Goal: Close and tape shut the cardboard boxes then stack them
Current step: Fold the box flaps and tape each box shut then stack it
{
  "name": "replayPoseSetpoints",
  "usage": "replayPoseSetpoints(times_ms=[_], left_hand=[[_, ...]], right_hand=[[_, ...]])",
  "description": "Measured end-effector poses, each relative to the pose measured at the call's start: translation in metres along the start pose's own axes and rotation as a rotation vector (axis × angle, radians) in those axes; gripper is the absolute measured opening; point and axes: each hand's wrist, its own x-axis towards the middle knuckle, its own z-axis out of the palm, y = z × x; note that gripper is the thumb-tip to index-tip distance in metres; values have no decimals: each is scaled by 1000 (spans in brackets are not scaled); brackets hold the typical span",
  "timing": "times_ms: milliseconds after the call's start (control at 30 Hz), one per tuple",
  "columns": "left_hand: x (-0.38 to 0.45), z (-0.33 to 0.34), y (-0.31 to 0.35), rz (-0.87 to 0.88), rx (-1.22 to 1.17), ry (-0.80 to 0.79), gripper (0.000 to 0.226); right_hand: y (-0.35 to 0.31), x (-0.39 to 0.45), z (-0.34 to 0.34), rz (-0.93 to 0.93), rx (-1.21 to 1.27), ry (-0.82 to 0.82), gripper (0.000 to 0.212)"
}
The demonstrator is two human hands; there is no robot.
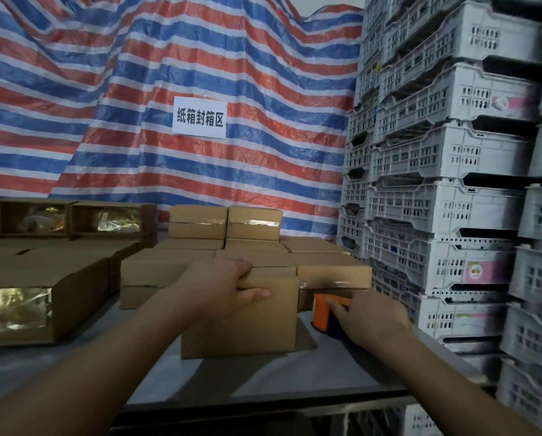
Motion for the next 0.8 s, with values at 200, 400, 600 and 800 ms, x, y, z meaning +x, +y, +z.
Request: replayPoseSetpoints(times_ms=[200, 400, 600, 800], left_hand=[[-1, -13, 3, -136, -376, -101, 46], [1, -33, -8, -280, -709, -75, 41], [5, -28, -20, -300, -824, 17, 38], [13, -30, -24, -437, -1172, 137, 48]], right_hand=[[8, -10, 19, 41, 83, 180, 72], [11, 5, 7, 5, 33, 257, 78], [-3, 55, -93, -73, 665, 309, 89], [-79, 84, -156, -234, 971, -165, 78]])
